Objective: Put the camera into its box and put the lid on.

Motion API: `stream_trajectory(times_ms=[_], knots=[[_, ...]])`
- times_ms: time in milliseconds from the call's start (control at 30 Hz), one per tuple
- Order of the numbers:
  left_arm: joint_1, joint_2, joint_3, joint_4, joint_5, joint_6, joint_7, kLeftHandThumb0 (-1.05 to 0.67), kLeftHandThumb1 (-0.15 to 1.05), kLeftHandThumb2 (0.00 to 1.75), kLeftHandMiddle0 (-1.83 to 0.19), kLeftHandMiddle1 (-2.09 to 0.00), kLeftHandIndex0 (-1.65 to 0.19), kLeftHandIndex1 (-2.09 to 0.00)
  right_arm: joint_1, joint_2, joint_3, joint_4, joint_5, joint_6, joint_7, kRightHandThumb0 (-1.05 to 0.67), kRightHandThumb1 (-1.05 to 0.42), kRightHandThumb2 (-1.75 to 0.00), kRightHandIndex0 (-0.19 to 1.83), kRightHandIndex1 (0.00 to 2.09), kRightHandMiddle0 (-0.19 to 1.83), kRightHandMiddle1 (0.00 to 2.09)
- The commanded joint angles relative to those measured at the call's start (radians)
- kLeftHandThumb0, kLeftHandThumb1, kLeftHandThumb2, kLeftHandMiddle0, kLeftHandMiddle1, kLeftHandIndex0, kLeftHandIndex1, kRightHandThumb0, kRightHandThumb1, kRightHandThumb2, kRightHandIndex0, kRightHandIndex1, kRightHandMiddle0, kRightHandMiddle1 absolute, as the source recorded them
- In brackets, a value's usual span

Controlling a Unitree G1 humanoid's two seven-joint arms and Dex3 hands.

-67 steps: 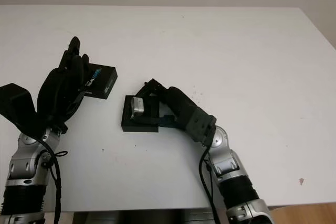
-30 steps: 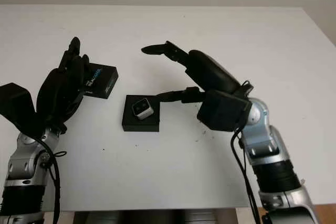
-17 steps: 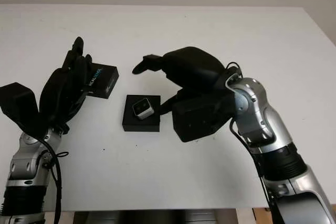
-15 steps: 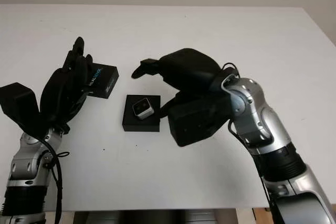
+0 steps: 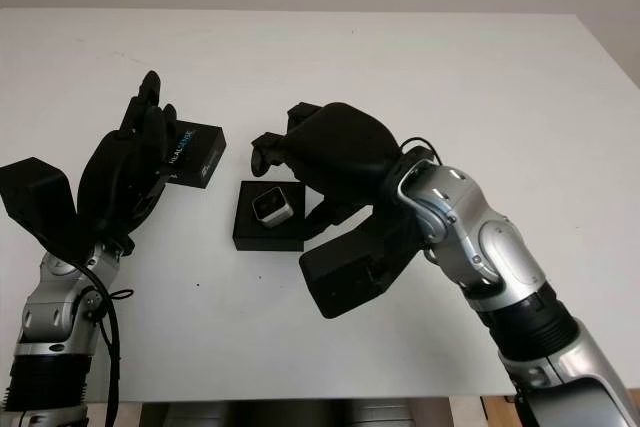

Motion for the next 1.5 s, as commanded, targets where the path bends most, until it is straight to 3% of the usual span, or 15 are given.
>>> stream_trajectory(times_ms=[0, 400, 1067, 1267, 1467], knots=[[0.0, -0.001, 0.002, -0.004, -0.003, -0.005, -0.001, -0.85, 1.05, 0.63, 0.19, 0.0, 0.19, 0.0, 0.005, 0.012, 0.005, 0.021, -0.012, -0.016, -0.037, -0.74, -0.9, -0.06, 0.13, 1.62, 0.29, 1.12], [0.0, -0.003, 0.002, -0.003, 0.001, -0.004, 0.004, -0.86, 1.05, 0.62, 0.19, 0.0, 0.19, 0.0, -0.003, 0.026, 0.025, 0.129, -0.034, -0.055, -0.127, -0.67, -0.93, -0.06, 0.13, 1.58, 0.27, 1.09], [-0.004, -0.005, -0.003, -0.002, 0.007, -0.006, 0.018, -0.85, 1.05, 0.62, 0.19, 0.0, 0.19, 0.0, -0.016, 0.044, 0.032, 0.168, -0.021, -0.052, -0.106, -0.62, -0.96, -0.06, 0.08, 1.65, 0.29, 0.99], [-0.005, -0.006, -0.001, -0.001, 0.003, -0.006, 0.016, -0.85, 1.05, 0.61, 0.19, 0.0, 0.19, 0.0, -0.01, 0.048, 0.028, 0.164, -0.007, -0.053, -0.109, -0.54, -0.98, -0.06, 0.1, 1.79, 0.35, 1.09], [-0.005, -0.005, -0.001, -0.003, 0.004, -0.005, 0.016, -0.85, 1.05, 0.62, 0.19, 0.0, 0.19, 0.0, -0.012, 0.04, 0.033, 0.176, -0.015, -0.077, -0.123, -0.48, -0.98, -0.05, 0.14, 2.0, 0.42, 1.37]])
